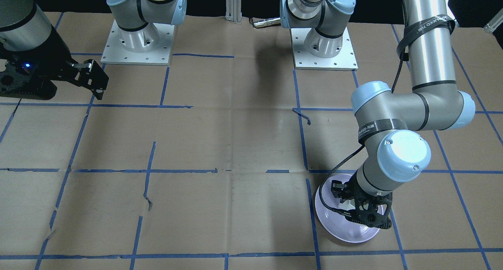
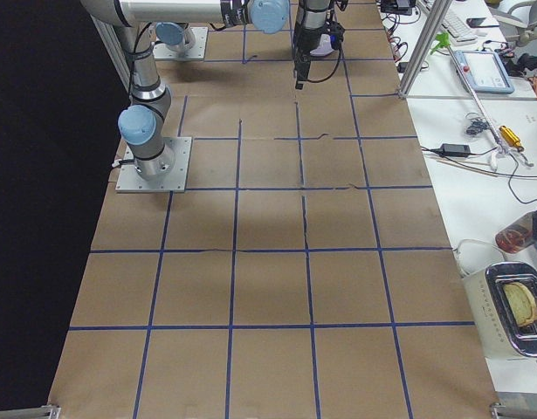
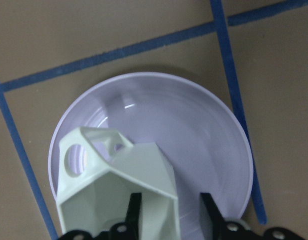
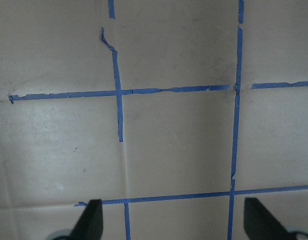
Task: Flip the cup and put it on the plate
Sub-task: 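Open the left gripper and raise it away from the mug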
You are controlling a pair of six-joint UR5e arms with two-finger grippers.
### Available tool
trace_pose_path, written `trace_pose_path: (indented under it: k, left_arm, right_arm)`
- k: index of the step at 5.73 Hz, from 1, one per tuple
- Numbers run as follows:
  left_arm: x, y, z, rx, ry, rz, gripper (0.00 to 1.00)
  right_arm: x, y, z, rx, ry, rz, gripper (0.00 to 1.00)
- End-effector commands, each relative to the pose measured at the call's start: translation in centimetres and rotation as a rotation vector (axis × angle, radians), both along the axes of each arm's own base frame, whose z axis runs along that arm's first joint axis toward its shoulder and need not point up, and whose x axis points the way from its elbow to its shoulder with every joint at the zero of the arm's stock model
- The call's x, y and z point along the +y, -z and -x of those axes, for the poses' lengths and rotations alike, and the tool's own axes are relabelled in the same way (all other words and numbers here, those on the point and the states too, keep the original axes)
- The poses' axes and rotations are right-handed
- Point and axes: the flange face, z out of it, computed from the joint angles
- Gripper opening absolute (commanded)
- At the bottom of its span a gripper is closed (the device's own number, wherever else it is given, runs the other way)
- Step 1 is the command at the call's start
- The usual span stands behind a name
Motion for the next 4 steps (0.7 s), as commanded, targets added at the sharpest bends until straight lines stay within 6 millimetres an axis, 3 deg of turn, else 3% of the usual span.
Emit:
trace_pose_path:
  k: [1,2,3,4]
  left_arm:
    - [4.1,-9.1,0.5,-0.003,-0.015,-0.001,0.99]
    - [7.5,-13.8,1.3,-0.003,-0.042,-0.01,0.99]
    - [10.0,-16.9,2.2,0.002,-0.117,0.006,0.99]
    - [11.5,-18.3,5.3,0.002,-0.157,0.02,0.99]
  right_arm:
    - [0.0,0.0,0.0,0.0,0.0,0.0,1.0]
    - [0.0,0.0,0.0,0.0,0.0,-0.001,1.0]
    - [0.0,0.0,0.0,0.0,0.0,-0.001,1.0]
    - [0.0,0.0,0.0,0.0,0.0,-0.001,1.0]
